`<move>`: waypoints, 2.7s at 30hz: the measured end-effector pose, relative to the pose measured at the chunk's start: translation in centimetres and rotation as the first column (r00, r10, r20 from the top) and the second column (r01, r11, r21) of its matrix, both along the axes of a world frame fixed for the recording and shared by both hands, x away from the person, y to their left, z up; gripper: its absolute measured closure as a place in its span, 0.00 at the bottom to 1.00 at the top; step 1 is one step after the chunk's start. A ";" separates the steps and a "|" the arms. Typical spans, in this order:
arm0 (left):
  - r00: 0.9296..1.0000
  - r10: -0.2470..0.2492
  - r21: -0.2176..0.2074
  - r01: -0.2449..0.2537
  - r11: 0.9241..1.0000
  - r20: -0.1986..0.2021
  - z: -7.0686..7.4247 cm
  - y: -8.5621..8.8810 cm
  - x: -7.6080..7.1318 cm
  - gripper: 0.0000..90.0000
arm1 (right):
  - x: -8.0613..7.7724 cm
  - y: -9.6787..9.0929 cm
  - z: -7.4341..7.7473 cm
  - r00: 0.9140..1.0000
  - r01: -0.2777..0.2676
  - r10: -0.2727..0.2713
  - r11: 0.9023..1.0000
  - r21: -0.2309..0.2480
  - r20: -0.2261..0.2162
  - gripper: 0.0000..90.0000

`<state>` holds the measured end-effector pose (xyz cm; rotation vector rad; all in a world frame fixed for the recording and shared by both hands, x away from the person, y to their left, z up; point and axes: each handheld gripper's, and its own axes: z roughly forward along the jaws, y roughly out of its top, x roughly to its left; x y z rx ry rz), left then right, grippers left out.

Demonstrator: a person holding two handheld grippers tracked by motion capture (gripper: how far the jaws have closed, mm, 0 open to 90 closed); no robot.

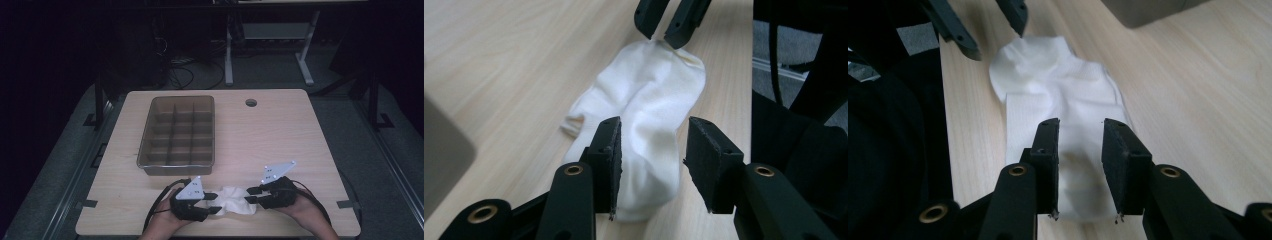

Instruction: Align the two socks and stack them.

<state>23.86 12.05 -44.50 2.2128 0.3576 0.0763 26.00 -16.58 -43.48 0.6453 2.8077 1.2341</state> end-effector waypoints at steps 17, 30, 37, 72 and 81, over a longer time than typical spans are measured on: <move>0.999 -0.045 0.103 0.043 0.994 0.019 -2.2 0.0 2.0 0.64 | -1.0 0.8 -2.4 0.998 -0.043 0.049 0.990 -0.133 0.042 0.71; 0.998 -0.060 0.076 0.059 0.995 0.014 -1.8 0.2 2.1 0.51 | -1.0 0.1 -2.0 1.000 0.010 -0.010 0.998 -0.057 -0.008 0.60; 0.998 -0.047 0.046 0.045 0.998 0.036 -0.6 1.1 1.9 0.50 | -0.8 -1.1 -1.7 0.997 0.076 -0.076 0.997 -0.019 -0.014 0.59; 0.999 -0.008 0.051 0.006 0.999 0.041 -0.6 2.6 1.9 0.53 | 0.8 -1.2 -2.9 0.990 0.087 -0.095 0.993 -0.075 -0.107 0.92; 0.999 -0.019 0.053 0.017 0.998 0.030 -0.8 2.3 1.8 0.54 | 2.0 -0.5 -2.6 0.993 0.114 -0.112 0.986 -0.118 0.021 0.89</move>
